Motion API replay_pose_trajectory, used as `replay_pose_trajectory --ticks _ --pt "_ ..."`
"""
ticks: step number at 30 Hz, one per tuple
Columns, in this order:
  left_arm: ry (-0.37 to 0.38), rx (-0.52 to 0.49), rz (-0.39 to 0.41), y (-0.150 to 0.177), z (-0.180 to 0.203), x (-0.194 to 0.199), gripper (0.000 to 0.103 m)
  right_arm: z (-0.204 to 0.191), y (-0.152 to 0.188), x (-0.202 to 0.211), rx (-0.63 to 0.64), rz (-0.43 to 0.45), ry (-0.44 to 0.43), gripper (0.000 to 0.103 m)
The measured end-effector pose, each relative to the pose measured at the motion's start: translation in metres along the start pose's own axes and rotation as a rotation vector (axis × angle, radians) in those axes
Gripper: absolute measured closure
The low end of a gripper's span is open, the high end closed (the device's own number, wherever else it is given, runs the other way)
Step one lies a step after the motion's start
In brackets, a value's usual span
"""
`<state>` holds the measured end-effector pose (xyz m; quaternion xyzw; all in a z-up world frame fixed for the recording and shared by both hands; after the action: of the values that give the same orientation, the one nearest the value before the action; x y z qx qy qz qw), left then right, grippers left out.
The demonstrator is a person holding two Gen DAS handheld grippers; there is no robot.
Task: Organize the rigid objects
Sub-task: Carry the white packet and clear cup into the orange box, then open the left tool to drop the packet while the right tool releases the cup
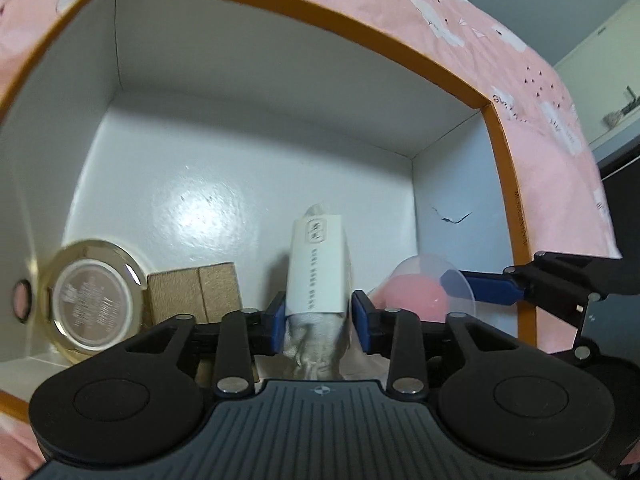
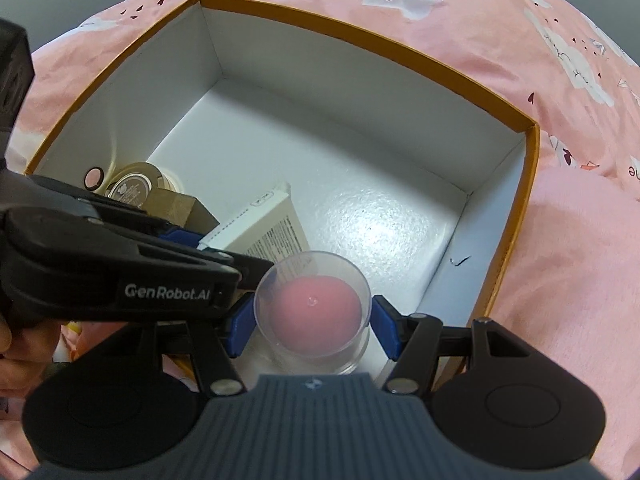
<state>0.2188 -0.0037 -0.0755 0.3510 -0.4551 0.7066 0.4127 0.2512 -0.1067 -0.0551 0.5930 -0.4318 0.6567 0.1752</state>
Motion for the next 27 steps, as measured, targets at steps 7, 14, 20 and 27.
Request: replay_pose_trajectory --ticks 7,14,20,27 --pt "-0.026 -0.075 0.098 -0.003 0.003 0.031 0.052 0.001 -0.001 0.001 -0.012 0.008 0.0 0.042" --pt "-0.04 -0.045 0.191 -0.005 -0.01 0.051 0.052 -0.003 -0.003 0.005 -0.053 0.02 -0.079 0.042" --pt "-0.032 -0.038 0.185 0.001 -0.018 0.052 0.052 -0.01 -0.006 -0.005 -0.087 -0.006 -0.094 0.042" --pt "-0.021 -0.031 0.175 0.007 -0.02 0.048 0.051 -0.003 -0.008 0.003 -0.079 -0.027 0.042 0.042"
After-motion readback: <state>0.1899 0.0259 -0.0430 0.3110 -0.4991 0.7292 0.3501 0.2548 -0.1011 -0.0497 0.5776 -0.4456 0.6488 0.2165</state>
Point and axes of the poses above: each gripper's, at about its wrist camera, not at the fingertips, and x roughly against the way its jaws point, z to its right, y to its underside, the point moved 2 cm from there along -x, roughly the way its jaws point, and after that the axes turned 3 degrees about -x, right-handed, at the moved point
